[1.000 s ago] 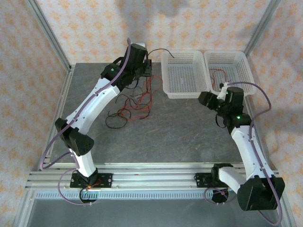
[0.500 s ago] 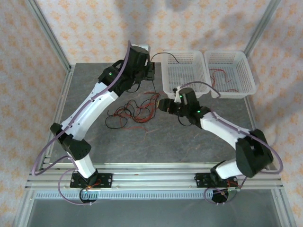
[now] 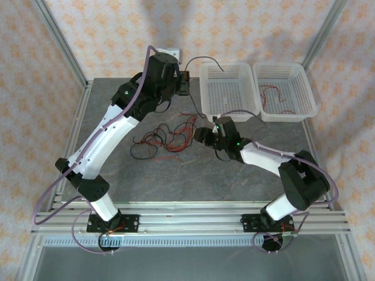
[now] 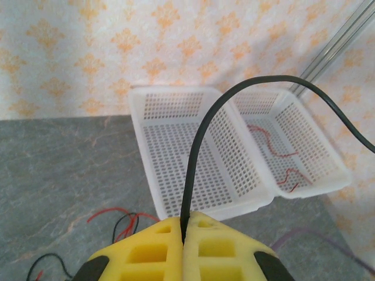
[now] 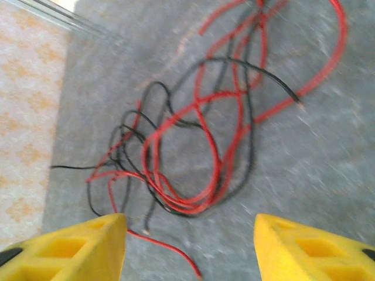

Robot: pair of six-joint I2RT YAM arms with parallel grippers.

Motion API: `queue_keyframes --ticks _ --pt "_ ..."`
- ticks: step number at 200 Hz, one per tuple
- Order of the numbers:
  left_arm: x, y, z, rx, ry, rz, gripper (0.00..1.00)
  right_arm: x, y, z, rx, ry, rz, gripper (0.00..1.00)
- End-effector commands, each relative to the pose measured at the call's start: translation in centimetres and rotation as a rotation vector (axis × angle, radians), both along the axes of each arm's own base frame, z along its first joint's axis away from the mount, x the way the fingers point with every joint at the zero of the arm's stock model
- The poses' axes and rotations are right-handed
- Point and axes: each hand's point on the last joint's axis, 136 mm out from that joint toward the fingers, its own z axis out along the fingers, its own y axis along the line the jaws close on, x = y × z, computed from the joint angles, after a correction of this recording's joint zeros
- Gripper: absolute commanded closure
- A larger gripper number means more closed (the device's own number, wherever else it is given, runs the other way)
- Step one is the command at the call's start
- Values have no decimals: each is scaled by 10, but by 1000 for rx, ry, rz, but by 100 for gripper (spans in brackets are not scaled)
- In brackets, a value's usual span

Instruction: Untangle the cables

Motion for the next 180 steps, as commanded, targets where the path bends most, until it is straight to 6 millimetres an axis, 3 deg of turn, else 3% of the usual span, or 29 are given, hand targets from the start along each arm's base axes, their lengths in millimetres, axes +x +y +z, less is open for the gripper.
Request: queue_keyframes --ticks 1,48,52,103,106,146,180 --pt "12 -9 22 -25 -70 1 100 -8 -13 -1 1 -16 -55 41" --pt "45 -35 40 -72 -149 -12 100 -41 -39 -21 -20 9 -94 39" --pt "54 -42 28 -63 -136 -14 100 -44 -41 -22 -22 10 -97 39" --pt "95 -75 10 -93 -213 -32 100 -63 -60 -28 -49 15 -127 37" --pt "97 -76 9 -94 -218 -31 100 -63 -60 -21 -37 -1 -129 37" --pt "128 -95 -26 -64 -269 -18 100 -69 -66 -17 -31 -10 -137 37" --pt "155 -106 -77 6 -248 8 100 -73 -68 -18 -29 -5 -138 37"
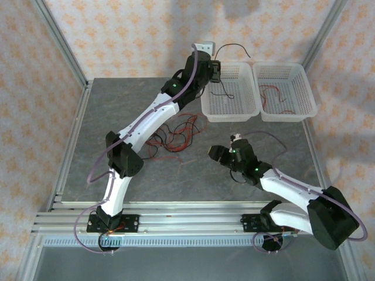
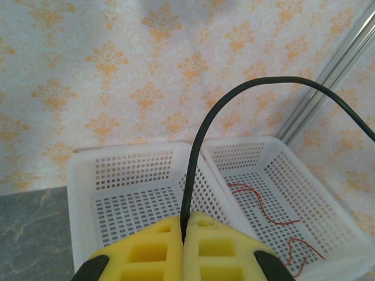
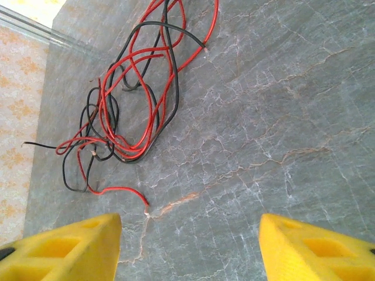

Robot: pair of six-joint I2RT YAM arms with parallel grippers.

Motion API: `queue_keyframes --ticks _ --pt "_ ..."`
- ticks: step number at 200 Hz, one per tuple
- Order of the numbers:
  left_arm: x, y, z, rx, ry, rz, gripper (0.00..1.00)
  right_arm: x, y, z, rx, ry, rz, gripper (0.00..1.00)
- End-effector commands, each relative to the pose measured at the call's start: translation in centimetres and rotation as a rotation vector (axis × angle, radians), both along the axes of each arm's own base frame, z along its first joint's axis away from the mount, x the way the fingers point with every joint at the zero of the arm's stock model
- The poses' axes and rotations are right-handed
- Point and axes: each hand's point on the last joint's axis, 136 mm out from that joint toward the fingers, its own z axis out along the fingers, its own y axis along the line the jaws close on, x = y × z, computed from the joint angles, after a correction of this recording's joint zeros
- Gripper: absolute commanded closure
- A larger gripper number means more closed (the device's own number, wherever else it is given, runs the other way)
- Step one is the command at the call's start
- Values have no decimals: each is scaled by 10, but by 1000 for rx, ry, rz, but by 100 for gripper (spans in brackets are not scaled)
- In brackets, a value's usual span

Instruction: Untangle the cables

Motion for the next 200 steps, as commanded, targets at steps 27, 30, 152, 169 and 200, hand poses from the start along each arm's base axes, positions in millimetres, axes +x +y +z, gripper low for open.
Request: queue_keyframes --ticks 27,30,152,169,200 --pt "40 -20 -73 76 -6 34 100 -9 -10 -8 -25 18 -26 37" --pt "41 -21 -78 80 -2 33 100 -9 -10 -7 -25 18 -26 37" --pt "66 -48 -192 166 128 -14 53 -12 -12 -10 -44 29 -15 37" --pt "65 -49 -182 159 113 -23 46 -11 -12 -9 -45 28 -17 36" --pt "59 -49 -149 138 71 -30 43 -11 -11 -8 -46 30 -14 36"
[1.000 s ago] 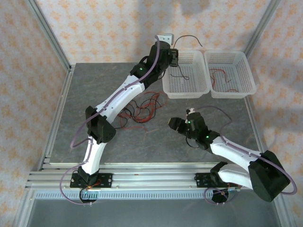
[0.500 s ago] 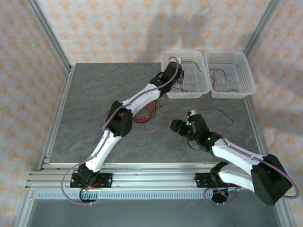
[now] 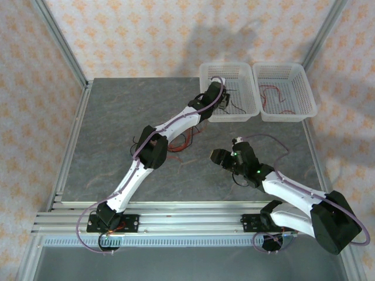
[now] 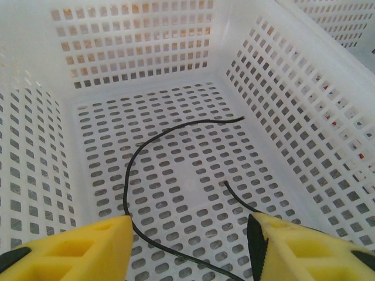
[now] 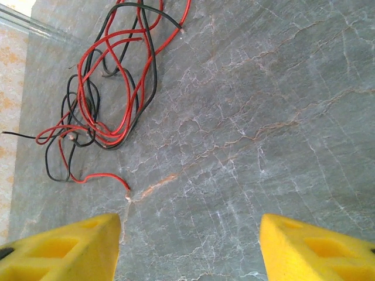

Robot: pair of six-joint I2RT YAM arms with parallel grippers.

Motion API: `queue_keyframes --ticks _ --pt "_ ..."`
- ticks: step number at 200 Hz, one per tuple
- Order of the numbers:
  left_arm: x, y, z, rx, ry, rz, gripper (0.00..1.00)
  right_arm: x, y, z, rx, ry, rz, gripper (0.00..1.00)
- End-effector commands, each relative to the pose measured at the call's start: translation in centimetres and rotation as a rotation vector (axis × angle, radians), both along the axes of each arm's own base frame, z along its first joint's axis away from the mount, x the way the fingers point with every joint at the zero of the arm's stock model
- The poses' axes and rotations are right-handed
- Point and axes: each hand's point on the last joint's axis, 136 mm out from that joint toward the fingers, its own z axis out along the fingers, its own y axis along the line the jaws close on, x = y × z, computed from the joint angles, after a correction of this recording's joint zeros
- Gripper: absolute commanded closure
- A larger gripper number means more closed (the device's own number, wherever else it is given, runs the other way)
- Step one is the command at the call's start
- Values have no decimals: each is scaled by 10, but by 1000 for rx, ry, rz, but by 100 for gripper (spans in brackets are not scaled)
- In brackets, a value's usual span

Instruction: Untangle the cables

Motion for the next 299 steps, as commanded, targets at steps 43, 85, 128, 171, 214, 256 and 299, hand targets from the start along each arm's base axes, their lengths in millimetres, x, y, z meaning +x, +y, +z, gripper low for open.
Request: queue_keyframes --ticks 43,85,128,171,214,256,299 --pt "-24 15 151 -110 -186 0 40 5 5 7 -5 -11 4 36" --pt "-64 67 209 -112 -249 94 39 11 40 19 -4 -30 76 37" --pt "-120 135 222 -104 -239 219 36 24 95 28 -8 -49 163 38" --pt "-167 185 200 -110 -193 295 36 52 133 31 15 -55 170 41" --pt "-200 219 184 -127 -165 346 36 79 161 23 27 -36 162 45" --pt "-216 233 173 -146 -142 354 36 104 176 4 -30 -21 131 46" --pt "-225 236 166 -161 -121 344 36 121 182 -20 -79 0 93 50"
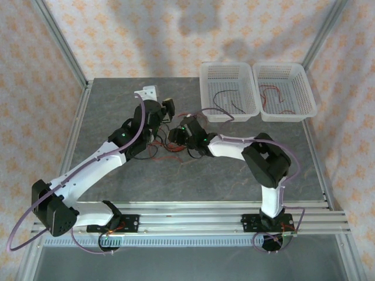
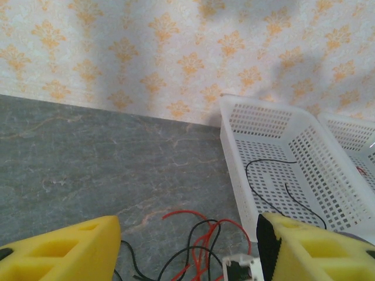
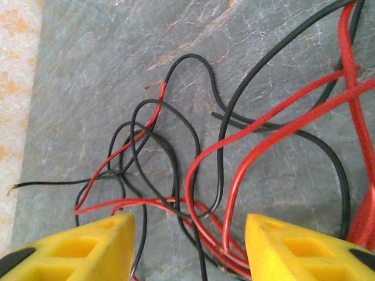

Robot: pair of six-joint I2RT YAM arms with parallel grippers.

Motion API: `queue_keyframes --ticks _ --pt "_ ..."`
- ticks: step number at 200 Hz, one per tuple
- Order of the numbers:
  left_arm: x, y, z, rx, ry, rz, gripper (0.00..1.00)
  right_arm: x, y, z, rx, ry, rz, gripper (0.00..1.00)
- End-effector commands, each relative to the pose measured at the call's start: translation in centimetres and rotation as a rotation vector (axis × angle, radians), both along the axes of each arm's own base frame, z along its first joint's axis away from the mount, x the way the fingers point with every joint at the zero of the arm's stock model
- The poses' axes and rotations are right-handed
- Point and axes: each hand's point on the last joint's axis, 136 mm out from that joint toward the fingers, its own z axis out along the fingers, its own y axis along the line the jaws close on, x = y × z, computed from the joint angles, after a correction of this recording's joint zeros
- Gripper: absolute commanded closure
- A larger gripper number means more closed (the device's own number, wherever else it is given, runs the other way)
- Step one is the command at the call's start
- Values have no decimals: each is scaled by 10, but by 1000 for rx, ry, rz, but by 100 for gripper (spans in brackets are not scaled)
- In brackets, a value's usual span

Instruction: Untangle the cables

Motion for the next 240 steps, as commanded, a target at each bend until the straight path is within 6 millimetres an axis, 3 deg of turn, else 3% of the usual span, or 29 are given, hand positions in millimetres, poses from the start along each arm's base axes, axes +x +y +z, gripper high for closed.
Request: queue_keyframes --ticks 1,44,74,114,151,176,203,240 --pt "-6 7 -6 -20 19 12 36 12 -1 -11 -47 -2 -51 50" --pt "-12 10 -5 -32 18 7 36 21 0 -20 -72 -2 -75 66" --pt "-17 14 -4 -38 11 13 36 19 0 -13 -60 -5 -79 100" --pt "-19 15 -19 -34 42 16 36 11 -8 23 -29 -51 -73 100" --pt "-26 16 -53 -45 87 11 36 3 -18 91 18 -158 -51 100" --pt "-32 13 -69 -76 88 -22 36 -3 -21 127 40 -214 -23 100" --pt "-36 7 -85 -108 96 -62 36 -9 -19 145 75 -231 6 100" --pt "-42 5 -103 -149 101 -81 36 -12 -18 144 74 -216 18 100"
